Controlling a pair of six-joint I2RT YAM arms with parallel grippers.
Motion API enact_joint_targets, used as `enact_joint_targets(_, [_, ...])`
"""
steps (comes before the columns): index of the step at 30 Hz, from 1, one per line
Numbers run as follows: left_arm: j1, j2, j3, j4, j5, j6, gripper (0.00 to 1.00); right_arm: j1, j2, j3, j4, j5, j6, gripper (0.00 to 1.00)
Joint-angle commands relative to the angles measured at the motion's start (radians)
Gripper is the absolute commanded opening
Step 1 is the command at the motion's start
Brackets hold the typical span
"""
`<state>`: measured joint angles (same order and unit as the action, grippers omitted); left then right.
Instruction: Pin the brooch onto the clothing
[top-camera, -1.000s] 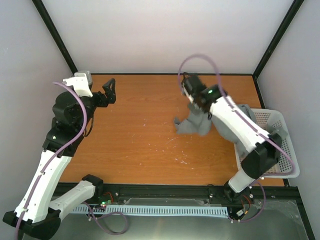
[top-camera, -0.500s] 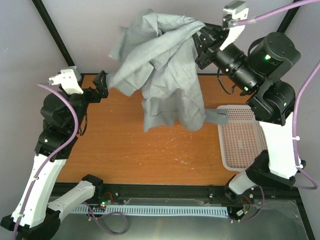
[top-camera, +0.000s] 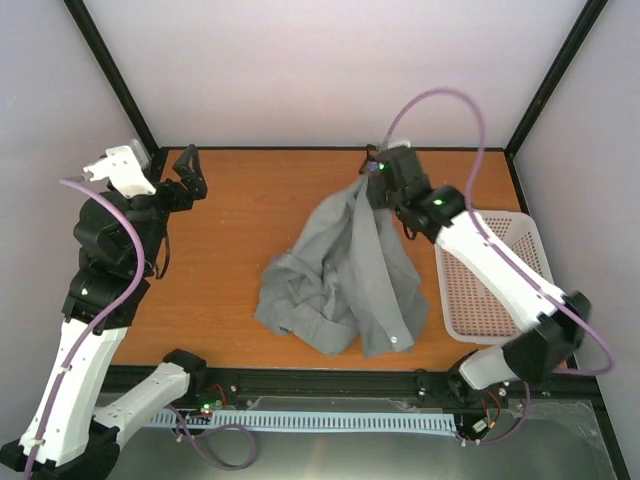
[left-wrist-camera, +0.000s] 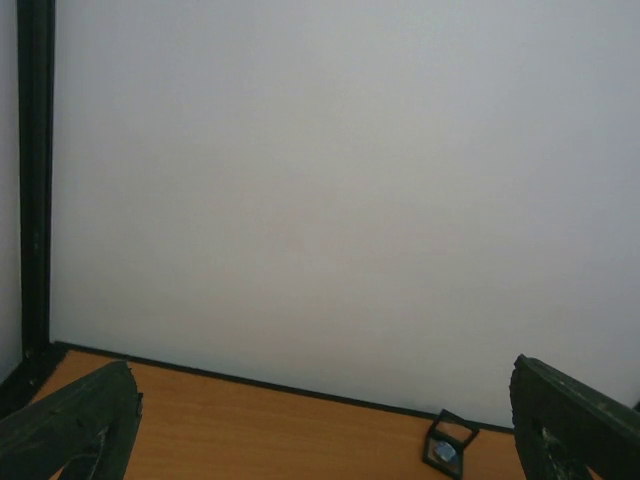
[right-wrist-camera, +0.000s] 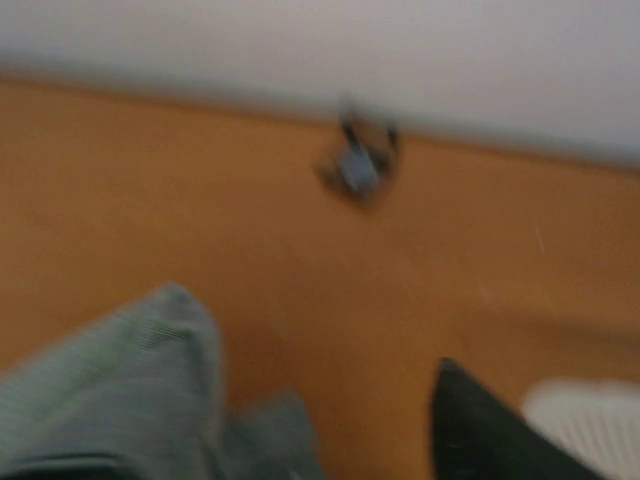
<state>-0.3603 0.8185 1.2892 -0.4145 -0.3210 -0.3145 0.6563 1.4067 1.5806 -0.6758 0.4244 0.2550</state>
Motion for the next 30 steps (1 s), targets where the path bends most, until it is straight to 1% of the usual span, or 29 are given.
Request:
enact_joint_targets(1, [-0.007,0.05,-0.005,-0.068,0.056,-0.105,1.0,-0.146,0.051,-0.231,-0.172,-0.113,-0.022,0.84])
enact_joint_targets(2, [-0.007,0.067,-0.009,-0.082,0.078,-0.124,1.0,-0.161,0.061,-0.256,-0.189,-0.171,-0.038,0.89])
enact_joint_targets(4, [-0.007,0.11,-0.022,-0.104,0.128,-0.153,1.0,-0.188,0.071,-0.297,-0.204,-0.225,-0.025,0.92])
enact_joint_targets(5, [-0.007,0.137,-0.027,-0.122,0.15,-0.171,1.0,-0.207,0.063,-0.339,-0.179,-0.272,-0.017,0.98])
enact_joint_targets(6, [-0.006,0.161,-0.036,-0.134,0.173,-0.184,1.0,-0.23,0.067,-0.383,-0.164,-0.325,-0.007,1.0])
enact_joint_targets(8, [-0.005,0.212,-0.056,-0.155,0.228,-0.197,1.0,-0.27,0.072,-0.437,-0.147,-0.359,0.02,1.0])
enact_joint_targets(11, [0.002,0.299,-0.061,-0.217,0.307,-0.22,1.0,-0.317,0.063,-0.494,-0.123,-0.341,0.044,1.0])
enact_joint_targets(16, [0.017,0.392,-0.143,-0.266,0.469,-0.241,1.0,-0.491,0.044,-0.544,-0.135,-0.259,0.029,1.0])
enact_joint_targets(17, [0.017,0.4,-0.164,-0.277,0.474,-0.26,1.0,-0.5,0.029,-0.541,-0.132,-0.239,0.014,1.0])
enact_joint_targets(18, [0.018,0.402,-0.195,-0.274,0.487,-0.28,1.0,-0.503,0.02,-0.531,-0.135,-0.22,-0.001,1.0])
enact_joint_targets(19, [0.023,0.405,-0.226,-0.267,0.513,-0.294,1.0,-0.503,0.016,-0.514,-0.135,-0.236,-0.026,1.0])
enact_joint_targets(20, [0.027,0.412,-0.255,-0.263,0.542,-0.308,1.0,-0.5,0.017,-0.495,-0.121,-0.289,-0.062,1.0])
enact_joint_targets(23, [0.03,0.449,-0.337,-0.234,0.628,-0.338,1.0,-0.43,0.05,-0.444,0.014,-0.593,-0.212,0.99])
enact_joint_targets(25, [0.031,0.492,-0.38,-0.194,0.687,-0.329,1.0,-0.349,0.125,-0.392,0.103,-0.699,-0.318,0.99])
enact_joint_targets(26, [0.029,0.518,-0.392,-0.185,0.702,-0.321,1.0,-0.322,0.166,-0.374,0.144,-0.722,-0.375,0.98])
enact_joint_targets(27, [0.029,0.551,-0.408,-0.175,0.712,-0.316,1.0,-0.297,0.233,-0.341,0.16,-0.702,-0.418,0.98])
enact_joint_targets(28, [0.029,0.6,-0.426,-0.154,0.741,-0.29,0.98,-0.281,0.363,-0.225,0.176,-0.678,-0.449,0.98])
enact_joint_targets(30, [0.029,0.626,-0.438,-0.124,0.767,-0.272,0.96,-0.277,0.455,-0.149,0.145,-0.682,-0.458,0.94])
